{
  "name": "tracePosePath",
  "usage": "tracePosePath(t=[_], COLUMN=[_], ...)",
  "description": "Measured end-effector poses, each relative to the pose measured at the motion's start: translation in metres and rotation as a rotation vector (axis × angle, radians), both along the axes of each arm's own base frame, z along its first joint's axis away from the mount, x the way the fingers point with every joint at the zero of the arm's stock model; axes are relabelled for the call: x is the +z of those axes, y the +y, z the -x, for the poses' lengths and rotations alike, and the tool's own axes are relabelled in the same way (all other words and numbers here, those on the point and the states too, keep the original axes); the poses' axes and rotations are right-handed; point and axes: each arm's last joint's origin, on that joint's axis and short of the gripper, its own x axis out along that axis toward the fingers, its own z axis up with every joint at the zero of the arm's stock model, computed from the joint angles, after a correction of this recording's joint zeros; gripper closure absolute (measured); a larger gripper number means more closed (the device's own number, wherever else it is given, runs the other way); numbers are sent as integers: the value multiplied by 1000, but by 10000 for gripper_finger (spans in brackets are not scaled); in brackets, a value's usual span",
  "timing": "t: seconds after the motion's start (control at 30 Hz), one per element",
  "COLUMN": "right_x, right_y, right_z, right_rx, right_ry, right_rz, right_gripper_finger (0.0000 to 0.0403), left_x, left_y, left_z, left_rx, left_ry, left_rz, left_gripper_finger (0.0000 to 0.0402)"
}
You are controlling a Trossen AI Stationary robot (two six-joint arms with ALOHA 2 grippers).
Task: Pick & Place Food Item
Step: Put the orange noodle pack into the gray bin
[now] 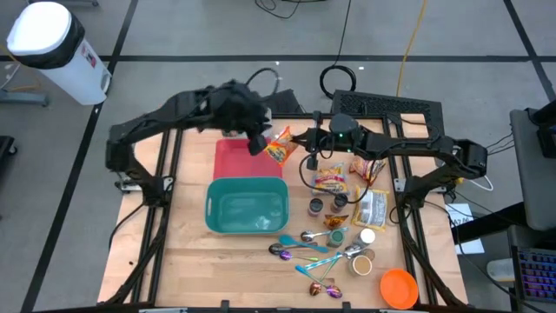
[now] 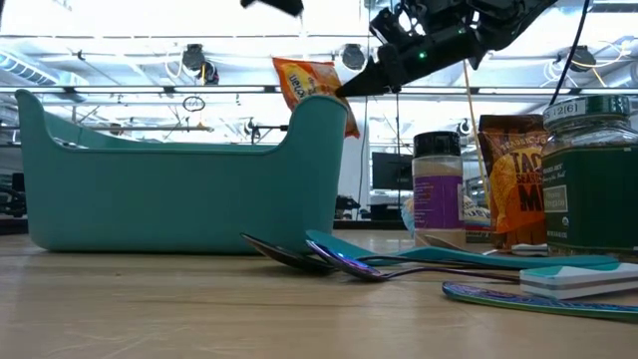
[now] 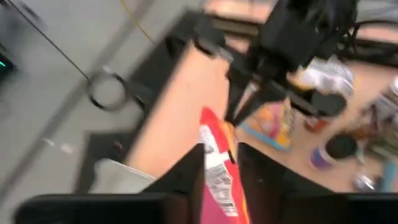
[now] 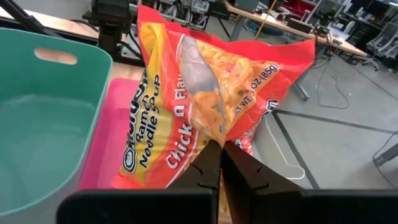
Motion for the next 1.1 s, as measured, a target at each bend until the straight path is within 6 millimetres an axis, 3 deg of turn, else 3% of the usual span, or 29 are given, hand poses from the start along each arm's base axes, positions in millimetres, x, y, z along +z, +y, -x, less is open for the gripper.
tracePosePath(t=[0.2,0.4,0.57,0.97,1.1], right_x=[0,-2,-2,-2,-2], right_y=[2,2,2,2,2], right_z=[-1,0,0,0,0], right_rx=[2,0,0,-1,0], right_ry=[1,17,15,15,15], right_rz=[-19,-24,-24,-24,-24], right_gripper_finger=[403,403,403,403,403], left_x=[-34,-57,-58,-58,-58], left_y=[23,31,34,42,42], left_z=[-23,-35,-34,-32,-32], left_rx=[-89,-97,-98,-77,-118], left_ry=[97,202,209,211,220], left_rz=[225,256,244,219,186], left_gripper_finger=[186,167,211,382,396])
